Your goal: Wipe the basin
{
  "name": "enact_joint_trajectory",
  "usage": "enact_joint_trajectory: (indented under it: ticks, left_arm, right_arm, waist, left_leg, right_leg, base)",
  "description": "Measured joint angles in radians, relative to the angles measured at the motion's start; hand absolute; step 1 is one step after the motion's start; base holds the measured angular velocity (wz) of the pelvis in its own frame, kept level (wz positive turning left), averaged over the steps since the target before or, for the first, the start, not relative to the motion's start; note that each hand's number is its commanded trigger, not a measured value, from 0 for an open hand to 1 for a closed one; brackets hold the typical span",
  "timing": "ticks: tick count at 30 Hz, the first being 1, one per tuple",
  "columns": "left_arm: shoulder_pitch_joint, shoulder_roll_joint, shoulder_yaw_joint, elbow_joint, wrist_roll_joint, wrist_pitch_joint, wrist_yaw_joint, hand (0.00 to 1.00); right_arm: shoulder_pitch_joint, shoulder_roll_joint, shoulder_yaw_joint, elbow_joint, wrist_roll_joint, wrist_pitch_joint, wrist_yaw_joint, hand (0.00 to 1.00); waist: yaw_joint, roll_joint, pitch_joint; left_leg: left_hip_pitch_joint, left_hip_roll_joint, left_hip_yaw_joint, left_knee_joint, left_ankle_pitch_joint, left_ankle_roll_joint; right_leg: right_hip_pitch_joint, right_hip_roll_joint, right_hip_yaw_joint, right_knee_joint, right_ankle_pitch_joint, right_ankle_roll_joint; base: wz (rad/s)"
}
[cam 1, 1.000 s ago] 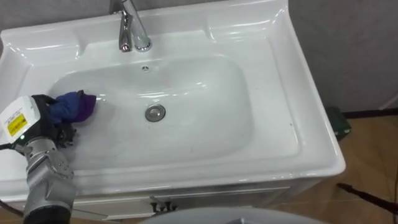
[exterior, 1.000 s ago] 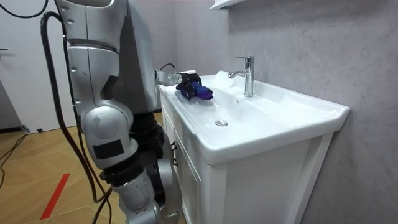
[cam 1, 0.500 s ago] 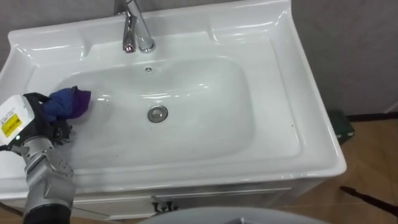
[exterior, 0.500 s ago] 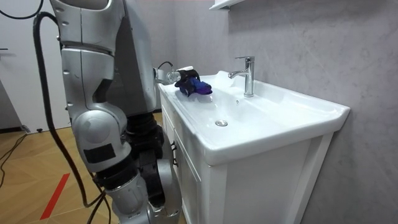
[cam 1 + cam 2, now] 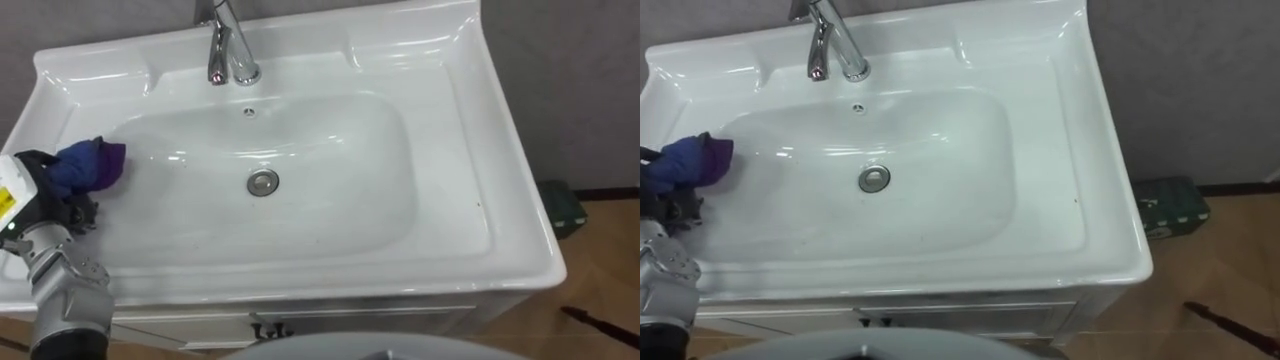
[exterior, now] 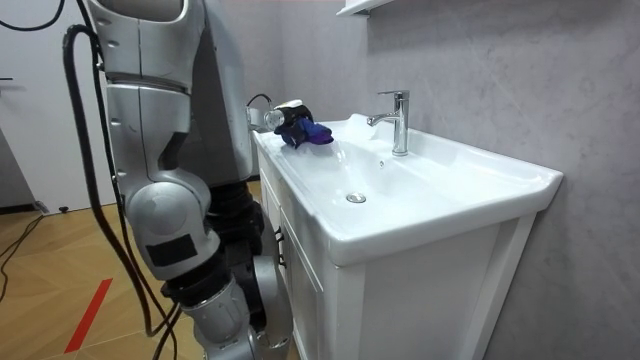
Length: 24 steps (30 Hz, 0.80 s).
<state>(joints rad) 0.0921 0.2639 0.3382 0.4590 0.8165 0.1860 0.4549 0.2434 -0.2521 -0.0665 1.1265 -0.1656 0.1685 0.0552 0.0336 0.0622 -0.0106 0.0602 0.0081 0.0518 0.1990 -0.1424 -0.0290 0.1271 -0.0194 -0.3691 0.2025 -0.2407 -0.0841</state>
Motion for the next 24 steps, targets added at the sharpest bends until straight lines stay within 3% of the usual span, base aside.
enact_joint_trajectory:
  ticks: [16, 24]
  left_arm:
    - [0.020, 0.001, 0.055, 0.000, 0.002, 0.054, 0.016, 1.00]
    - [0.026, 0.001, 0.054, 0.000, 0.002, 0.055, 0.008, 1.00]
  right_arm:
    - [0.027, 0.001, -0.036, -0.002, 0.000, 0.023, 0.005, 0.00]
    - [0.011, 0.001, -0.037, -0.003, 0.000, 0.029, 0.013, 0.00]
  waist:
    - [0.001, 0.005, -0.0010]
    - [0.002, -0.001, 0.0021]
  left_leg:
    - [-0.007, -0.001, -0.001, 0.008, 0.000, 0.000]
    - [-0.009, -0.001, 0.000, 0.007, 0.000, 0.000]
  right_leg:
    - [0.000, -0.002, -0.006, 0.001, 0.000, 0.000]
    - [-0.005, -0.002, -0.004, 0.002, 0.000, 0.000]
  base:
    - [0.01]
    - [0.00]
